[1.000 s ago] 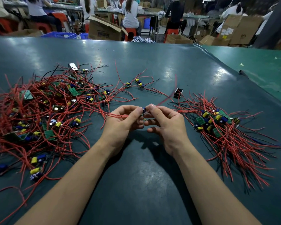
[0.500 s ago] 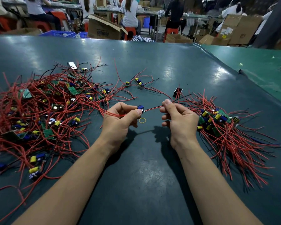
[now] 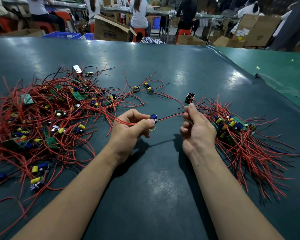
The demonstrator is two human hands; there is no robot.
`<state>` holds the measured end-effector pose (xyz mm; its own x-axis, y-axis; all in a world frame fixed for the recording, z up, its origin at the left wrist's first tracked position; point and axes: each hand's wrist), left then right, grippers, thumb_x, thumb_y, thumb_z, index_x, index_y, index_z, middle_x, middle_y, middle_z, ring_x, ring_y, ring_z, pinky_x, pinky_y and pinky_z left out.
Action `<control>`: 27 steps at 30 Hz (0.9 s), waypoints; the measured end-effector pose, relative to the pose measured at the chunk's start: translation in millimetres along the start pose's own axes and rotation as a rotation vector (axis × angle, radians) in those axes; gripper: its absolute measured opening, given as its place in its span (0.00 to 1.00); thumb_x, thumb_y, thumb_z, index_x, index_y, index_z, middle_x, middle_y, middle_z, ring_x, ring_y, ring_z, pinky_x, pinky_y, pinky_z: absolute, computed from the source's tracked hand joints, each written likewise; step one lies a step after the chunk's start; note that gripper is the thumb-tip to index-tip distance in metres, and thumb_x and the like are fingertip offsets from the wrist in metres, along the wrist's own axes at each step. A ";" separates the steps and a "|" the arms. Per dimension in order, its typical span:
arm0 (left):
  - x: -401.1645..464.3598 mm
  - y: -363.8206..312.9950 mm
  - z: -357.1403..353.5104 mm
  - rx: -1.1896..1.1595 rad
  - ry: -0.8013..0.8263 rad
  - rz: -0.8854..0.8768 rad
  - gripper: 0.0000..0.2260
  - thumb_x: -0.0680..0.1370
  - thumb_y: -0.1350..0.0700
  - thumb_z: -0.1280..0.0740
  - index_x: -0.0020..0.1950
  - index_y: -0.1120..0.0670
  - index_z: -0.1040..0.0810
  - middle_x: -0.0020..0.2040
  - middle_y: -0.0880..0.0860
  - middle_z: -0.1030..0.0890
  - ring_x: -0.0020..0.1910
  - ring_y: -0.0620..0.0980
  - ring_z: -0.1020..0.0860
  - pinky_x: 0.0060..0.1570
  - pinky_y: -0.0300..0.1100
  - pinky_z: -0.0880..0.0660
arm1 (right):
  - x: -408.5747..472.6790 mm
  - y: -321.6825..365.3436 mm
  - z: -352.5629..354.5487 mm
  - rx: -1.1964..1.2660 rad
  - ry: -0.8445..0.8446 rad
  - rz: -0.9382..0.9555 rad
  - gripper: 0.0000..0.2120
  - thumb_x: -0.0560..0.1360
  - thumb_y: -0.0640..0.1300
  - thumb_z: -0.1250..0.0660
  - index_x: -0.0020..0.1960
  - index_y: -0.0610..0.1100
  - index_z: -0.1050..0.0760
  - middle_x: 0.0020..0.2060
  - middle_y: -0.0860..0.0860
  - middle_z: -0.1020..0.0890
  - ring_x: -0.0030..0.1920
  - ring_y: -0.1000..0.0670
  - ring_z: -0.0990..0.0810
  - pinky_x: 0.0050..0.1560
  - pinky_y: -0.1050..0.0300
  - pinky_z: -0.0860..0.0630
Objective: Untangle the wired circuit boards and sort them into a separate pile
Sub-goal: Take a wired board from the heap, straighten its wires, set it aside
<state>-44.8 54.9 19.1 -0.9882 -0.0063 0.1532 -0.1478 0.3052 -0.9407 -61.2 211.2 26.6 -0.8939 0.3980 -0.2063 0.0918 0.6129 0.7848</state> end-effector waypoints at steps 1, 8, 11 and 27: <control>-0.2 -0.6 0.1 -0.011 -0.001 0.011 0.08 0.68 0.68 0.28 0.35 0.56 0.23 0.31 0.54 0.20 0.28 0.49 0.26 0.30 0.38 0.27 | 0.7 0.7 1.3 -0.006 -0.037 0.048 0.09 0.74 0.40 0.27 0.35 0.43 0.20 0.26 0.51 0.23 0.22 0.57 0.32 0.20 0.66 0.38; -1.5 -2.0 0.3 -0.001 0.018 0.052 0.08 0.65 0.62 0.29 0.29 0.50 0.19 0.30 0.52 0.20 0.30 0.50 0.26 0.30 0.39 0.27 | 5.8 2.0 5.6 -0.201 -0.148 0.333 0.07 0.75 0.40 0.28 0.40 0.45 0.25 0.33 0.52 0.20 0.28 0.53 0.22 0.20 0.63 0.31; -2.0 -1.2 -0.2 0.009 0.038 0.060 0.08 0.65 0.63 0.29 0.29 0.50 0.20 0.30 0.52 0.20 0.30 0.50 0.26 0.30 0.39 0.27 | 5.4 2.5 7.3 -0.333 -0.132 0.477 0.07 0.77 0.40 0.30 0.43 0.47 0.26 0.30 0.56 0.20 0.28 0.53 0.20 0.19 0.62 0.30; -1.6 -2.3 1.8 -0.061 0.029 0.041 0.09 0.66 0.68 0.27 0.35 0.56 0.23 0.32 0.54 0.20 0.29 0.50 0.26 0.30 0.39 0.26 | 11.2 4.5 6.7 -0.130 -0.106 0.244 0.08 0.79 0.42 0.33 0.47 0.40 0.30 0.25 0.49 0.20 0.21 0.50 0.22 0.20 0.62 0.28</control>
<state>-43.0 52.5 20.5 -0.9917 0.0346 0.1241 -0.1033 0.3625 -0.9262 -67.9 222.9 23.9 -0.8009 0.5962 -0.0564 0.2356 0.4003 0.8856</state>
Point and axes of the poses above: each hand's wrist, its own x-axis towards the middle knuckle, its own z-axis out of the back of the hand, y = z × x
